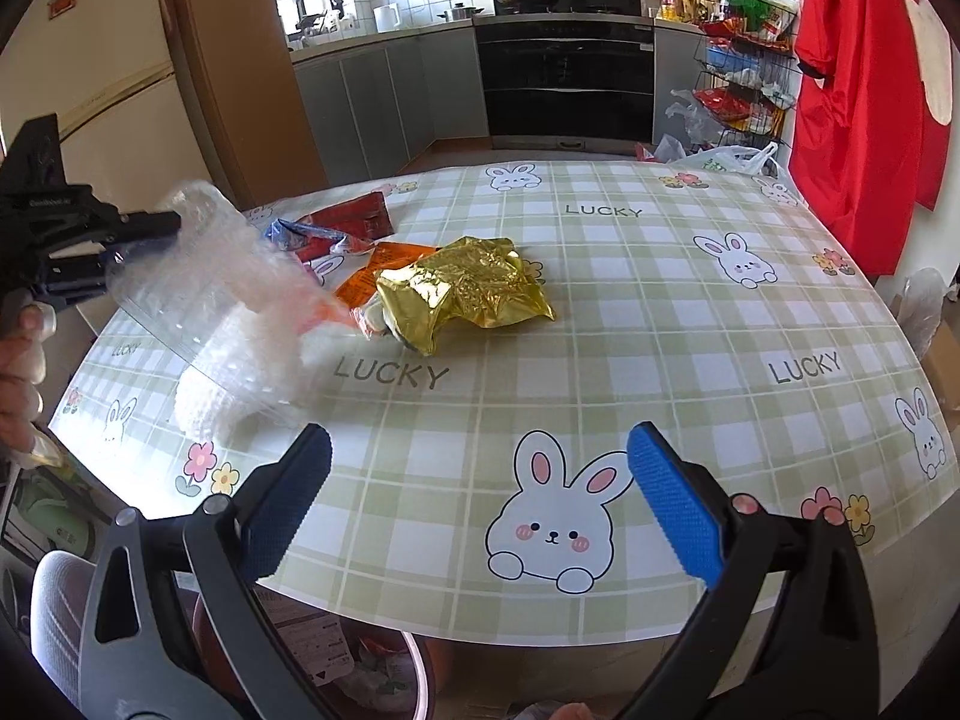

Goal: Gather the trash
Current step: 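Grasp the clear plastic box with the left gripper and lift it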

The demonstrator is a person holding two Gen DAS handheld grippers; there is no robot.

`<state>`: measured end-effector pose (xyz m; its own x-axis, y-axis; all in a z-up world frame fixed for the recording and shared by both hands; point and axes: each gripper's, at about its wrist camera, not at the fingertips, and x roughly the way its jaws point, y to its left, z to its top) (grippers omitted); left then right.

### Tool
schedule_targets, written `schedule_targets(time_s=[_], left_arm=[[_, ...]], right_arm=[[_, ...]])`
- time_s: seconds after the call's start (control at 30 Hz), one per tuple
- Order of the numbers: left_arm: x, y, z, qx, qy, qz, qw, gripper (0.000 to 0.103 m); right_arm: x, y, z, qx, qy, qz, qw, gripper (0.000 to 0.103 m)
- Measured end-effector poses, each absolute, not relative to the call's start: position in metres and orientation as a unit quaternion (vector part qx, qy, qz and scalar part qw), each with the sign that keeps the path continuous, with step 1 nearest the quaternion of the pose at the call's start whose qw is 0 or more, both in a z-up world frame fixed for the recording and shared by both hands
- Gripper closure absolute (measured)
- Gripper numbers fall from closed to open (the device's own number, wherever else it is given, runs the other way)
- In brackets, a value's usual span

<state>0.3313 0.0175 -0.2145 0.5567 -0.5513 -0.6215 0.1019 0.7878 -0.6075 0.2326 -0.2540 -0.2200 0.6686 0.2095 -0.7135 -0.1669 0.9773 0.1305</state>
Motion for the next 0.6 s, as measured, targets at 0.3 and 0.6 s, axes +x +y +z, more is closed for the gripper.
schedule_targets(time_s=[0.3, 0.6], left_arm=[[0.318, 0.024, -0.175, -0.29, 0.376, -0.244, 0.846, 0.092], [0.289, 0.048, -0.132, -0.3, 0.308, -0.263, 0.864, 0.092]], right_arm=[[0.243, -0.247, -0.223, 0.024, 0.406, 0.107, 0.907, 0.006], [0.276, -0.219, -0.223, -0.048, 0.403, 0.144, 0.903, 0.007]])
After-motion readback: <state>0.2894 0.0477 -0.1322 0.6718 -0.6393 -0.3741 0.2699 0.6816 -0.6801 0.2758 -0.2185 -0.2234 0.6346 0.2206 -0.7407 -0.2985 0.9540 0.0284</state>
